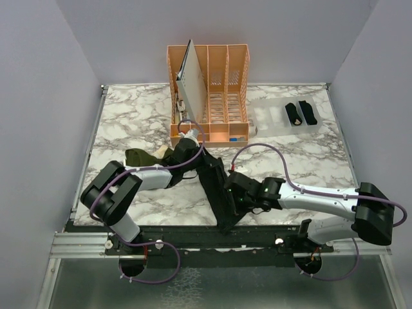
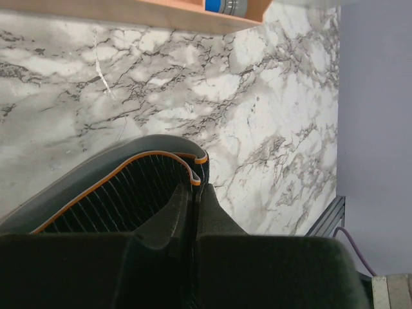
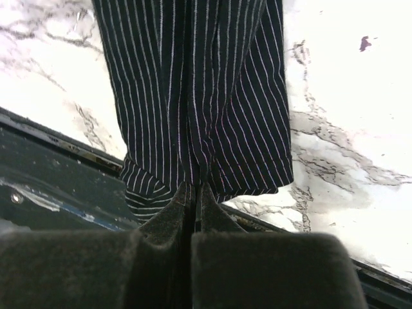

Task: Roll the underwear
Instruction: Fold the underwear at the corner of the board.

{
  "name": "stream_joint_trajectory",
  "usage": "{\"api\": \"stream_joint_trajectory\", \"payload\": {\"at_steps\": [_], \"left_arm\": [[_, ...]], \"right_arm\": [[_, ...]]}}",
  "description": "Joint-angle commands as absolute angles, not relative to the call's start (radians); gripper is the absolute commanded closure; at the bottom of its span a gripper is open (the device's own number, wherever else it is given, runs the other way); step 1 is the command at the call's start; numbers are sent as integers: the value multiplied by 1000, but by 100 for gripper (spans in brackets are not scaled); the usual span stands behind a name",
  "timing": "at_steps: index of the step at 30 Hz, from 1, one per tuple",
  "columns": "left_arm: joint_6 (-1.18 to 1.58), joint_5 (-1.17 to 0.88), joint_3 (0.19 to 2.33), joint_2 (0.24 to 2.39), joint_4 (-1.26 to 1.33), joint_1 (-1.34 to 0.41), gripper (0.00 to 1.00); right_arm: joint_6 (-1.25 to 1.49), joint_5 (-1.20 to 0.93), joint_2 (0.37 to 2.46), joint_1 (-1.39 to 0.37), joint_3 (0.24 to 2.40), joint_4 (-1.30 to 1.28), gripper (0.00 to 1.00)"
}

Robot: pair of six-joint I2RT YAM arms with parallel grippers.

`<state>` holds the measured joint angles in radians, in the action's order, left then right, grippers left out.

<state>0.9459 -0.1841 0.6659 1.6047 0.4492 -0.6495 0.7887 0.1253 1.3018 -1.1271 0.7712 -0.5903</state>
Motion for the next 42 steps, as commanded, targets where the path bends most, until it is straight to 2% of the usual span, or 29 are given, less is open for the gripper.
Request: {"api": "stream_joint_trajectory", "payload": {"at_steps": [1, 5, 11, 21, 39, 41, 42], "left_arm": [[932, -193, 689, 1561, 516, -633, 100], [943, -195, 678, 1534, 534, -619, 100], [954, -196, 566, 1503, 573, -611, 100], [954, -137, 382, 1401, 693, -587, 100], [1027, -18, 130, 1217, 685, -561, 100], [1019, -7, 123, 1190, 649, -561, 97], [1014, -8, 125, 1179, 627, -561, 91]], "right_arm": [[871, 225, 1264, -1135, 775, -566, 100], [794, 143, 1241, -1135, 761, -480, 100], [726, 38, 1329, -1142, 782, -464, 100], [719, 31, 1423, -1170, 823, -442, 100], [688, -51, 1459, -1198, 799, -440, 100], [694, -43, 1484, -1199, 801, -443, 100], [697, -37, 1498, -1201, 804, -447, 100]]}}
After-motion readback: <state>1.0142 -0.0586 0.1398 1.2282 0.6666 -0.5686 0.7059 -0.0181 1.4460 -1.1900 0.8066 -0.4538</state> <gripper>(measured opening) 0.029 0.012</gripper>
